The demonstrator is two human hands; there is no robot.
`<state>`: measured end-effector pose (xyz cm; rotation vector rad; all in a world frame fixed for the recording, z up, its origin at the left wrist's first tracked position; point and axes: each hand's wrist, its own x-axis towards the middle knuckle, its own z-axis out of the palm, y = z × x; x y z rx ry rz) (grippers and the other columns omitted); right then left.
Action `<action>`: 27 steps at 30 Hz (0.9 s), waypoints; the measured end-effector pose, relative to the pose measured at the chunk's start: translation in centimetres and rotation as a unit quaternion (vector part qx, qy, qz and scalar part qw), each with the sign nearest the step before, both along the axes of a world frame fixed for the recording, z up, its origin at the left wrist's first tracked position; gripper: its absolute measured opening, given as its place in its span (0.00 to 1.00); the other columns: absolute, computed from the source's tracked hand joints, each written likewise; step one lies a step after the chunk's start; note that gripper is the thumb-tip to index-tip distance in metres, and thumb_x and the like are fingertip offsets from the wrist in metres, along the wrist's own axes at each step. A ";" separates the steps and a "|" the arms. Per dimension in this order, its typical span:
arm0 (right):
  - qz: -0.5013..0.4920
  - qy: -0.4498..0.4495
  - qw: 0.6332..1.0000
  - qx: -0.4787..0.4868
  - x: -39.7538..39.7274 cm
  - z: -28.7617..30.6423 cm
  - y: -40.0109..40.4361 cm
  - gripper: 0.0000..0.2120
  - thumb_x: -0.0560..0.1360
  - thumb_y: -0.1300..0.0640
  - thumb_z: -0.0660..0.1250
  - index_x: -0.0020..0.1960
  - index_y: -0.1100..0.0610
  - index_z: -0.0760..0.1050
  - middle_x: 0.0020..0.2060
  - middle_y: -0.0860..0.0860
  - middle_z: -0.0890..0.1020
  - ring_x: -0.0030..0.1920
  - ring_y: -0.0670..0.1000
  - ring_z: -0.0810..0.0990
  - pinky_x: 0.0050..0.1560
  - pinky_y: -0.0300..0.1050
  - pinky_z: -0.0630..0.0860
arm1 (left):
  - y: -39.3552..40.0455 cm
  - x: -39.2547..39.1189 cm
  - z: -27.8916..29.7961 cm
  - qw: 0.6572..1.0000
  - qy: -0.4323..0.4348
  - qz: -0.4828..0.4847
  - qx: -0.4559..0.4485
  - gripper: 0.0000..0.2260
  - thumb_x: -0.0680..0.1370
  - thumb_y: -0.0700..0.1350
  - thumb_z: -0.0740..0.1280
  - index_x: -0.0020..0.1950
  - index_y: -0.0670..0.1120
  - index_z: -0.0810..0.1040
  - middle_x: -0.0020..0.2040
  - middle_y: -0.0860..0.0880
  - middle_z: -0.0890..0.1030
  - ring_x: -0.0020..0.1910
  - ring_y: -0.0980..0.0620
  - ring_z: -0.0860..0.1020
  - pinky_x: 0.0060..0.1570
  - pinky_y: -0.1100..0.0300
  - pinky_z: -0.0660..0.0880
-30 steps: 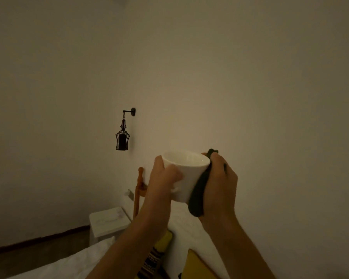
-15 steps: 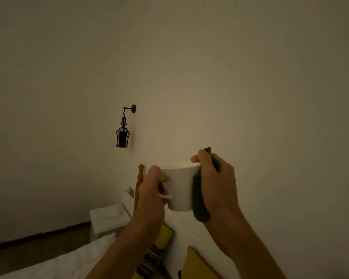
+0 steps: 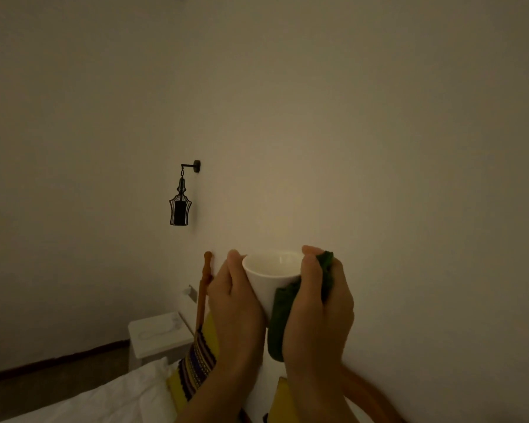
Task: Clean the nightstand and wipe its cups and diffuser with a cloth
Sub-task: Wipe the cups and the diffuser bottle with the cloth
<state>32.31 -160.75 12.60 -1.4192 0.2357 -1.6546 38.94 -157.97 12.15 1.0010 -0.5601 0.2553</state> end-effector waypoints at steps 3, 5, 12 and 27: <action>-0.032 0.042 0.998 -0.023 -0.6 0.4 -1.6 0.13 0.75 0.37 0.56 0.45 0.40 0.78 0.38 0.31 0.81 0.45 0.35 0.81 0.34 0.28 0.76 | 0.1 -0.2 -0.3 0.998 0.054 -0.013 0.028 0.21 0.84 0.52 0.55 0.39 0.39 0.70 0.32 0.46 0.77 0.29 0.53 0.76 0.28 0.62 0.73; -0.001 0.086 0.996 -0.009 -1.0 0.9 -3.2 0.21 0.76 0.37 0.55 0.39 0.46 0.81 0.36 0.41 0.84 0.41 0.45 0.84 0.39 0.42 0.82 | 0.2 0.0 -0.4 0.994 0.094 -0.041 0.037 0.19 0.84 0.53 0.55 0.38 0.43 0.70 0.31 0.47 0.75 0.28 0.55 0.75 0.28 0.62 0.72; 0.022 0.087 0.995 0.040 -0.5 0.7 -2.5 0.15 0.82 0.44 0.60 0.43 0.48 0.81 0.38 0.43 0.84 0.42 0.46 0.84 0.42 0.46 0.83 | -0.8 2.0 0.3 0.979 0.162 -0.112 0.059 0.15 0.82 0.54 0.59 0.43 0.45 0.74 0.34 0.47 0.77 0.32 0.52 0.76 0.33 0.59 0.72; 0.115 0.107 0.975 0.155 1.0 -0.3 -3.6 0.10 0.77 0.46 0.65 0.44 0.46 0.83 0.42 0.49 0.84 0.46 0.55 0.83 0.43 0.53 0.83 | -0.8 3.3 0.2 0.979 0.163 -0.096 0.075 0.22 0.83 0.59 0.53 0.45 0.44 0.74 0.38 0.45 0.80 0.37 0.48 0.80 0.34 0.56 0.76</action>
